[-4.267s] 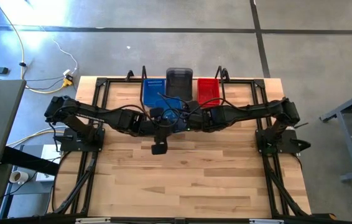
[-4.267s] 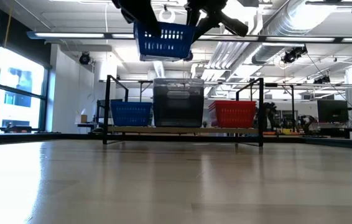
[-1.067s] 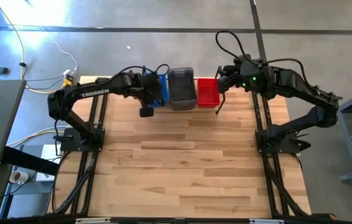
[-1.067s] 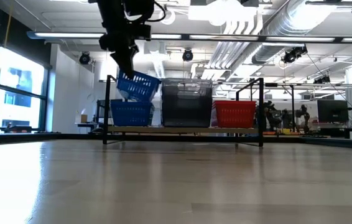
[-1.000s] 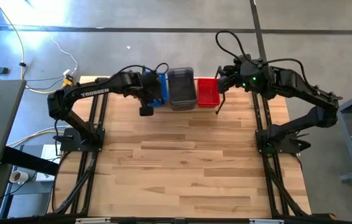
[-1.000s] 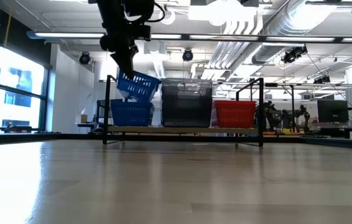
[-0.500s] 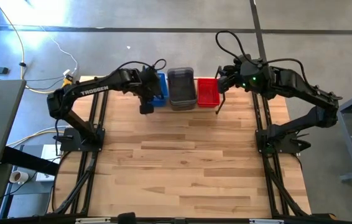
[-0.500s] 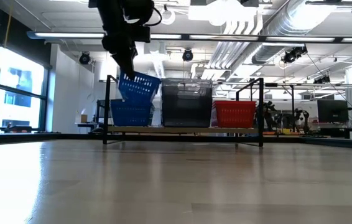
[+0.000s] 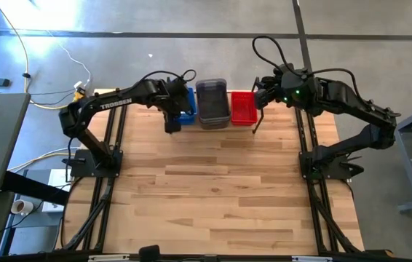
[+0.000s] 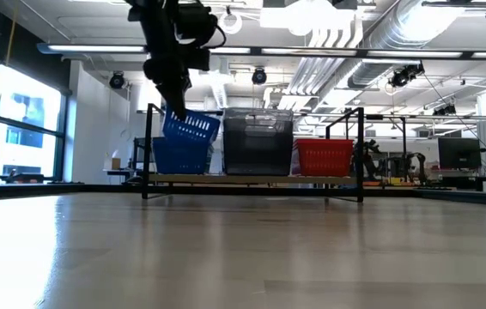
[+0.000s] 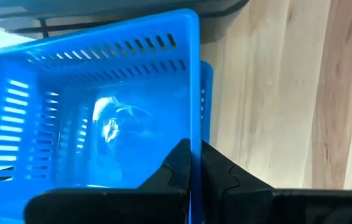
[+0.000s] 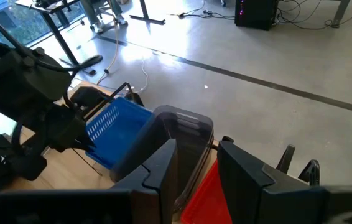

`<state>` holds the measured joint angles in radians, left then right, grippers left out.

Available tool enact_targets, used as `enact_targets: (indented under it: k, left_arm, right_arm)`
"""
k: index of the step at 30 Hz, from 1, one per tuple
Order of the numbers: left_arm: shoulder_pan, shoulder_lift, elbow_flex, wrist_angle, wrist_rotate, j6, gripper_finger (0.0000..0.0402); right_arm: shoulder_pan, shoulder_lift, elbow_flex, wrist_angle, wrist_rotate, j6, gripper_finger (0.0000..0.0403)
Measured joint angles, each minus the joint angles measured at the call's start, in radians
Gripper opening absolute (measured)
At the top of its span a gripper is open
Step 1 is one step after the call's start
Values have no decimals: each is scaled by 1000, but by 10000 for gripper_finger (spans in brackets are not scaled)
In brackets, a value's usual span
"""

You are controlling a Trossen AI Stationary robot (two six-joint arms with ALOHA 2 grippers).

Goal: Stack baskets on shelf by color
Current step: Stack the blue bin on the other blue bin on the shelf, then adjust the black bins on the shelf

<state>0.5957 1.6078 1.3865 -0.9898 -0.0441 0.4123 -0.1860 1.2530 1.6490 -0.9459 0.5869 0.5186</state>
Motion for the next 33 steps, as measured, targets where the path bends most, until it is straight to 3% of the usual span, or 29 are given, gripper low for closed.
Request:
enact_targets:
  k: [8, 22, 27, 33]
  left_arm:
    - [0, 19, 0, 0, -1, -7, 9]
    - [0, 19, 0, 1, -8, 2, 110]
    - [-1, 19, 0, 46, -77, -47, 117]
    - [1, -7, 0, 118, -39, -100, 117]
  right_arm:
    - [0, 0, 0, 0, 0, 0, 99]
    - [0, 0, 0, 0, 0, -1, 99]
    - [0, 1, 0, 0, 0, -1, 99]
    - [0, 1, 0, 0, 0, 0, 99]
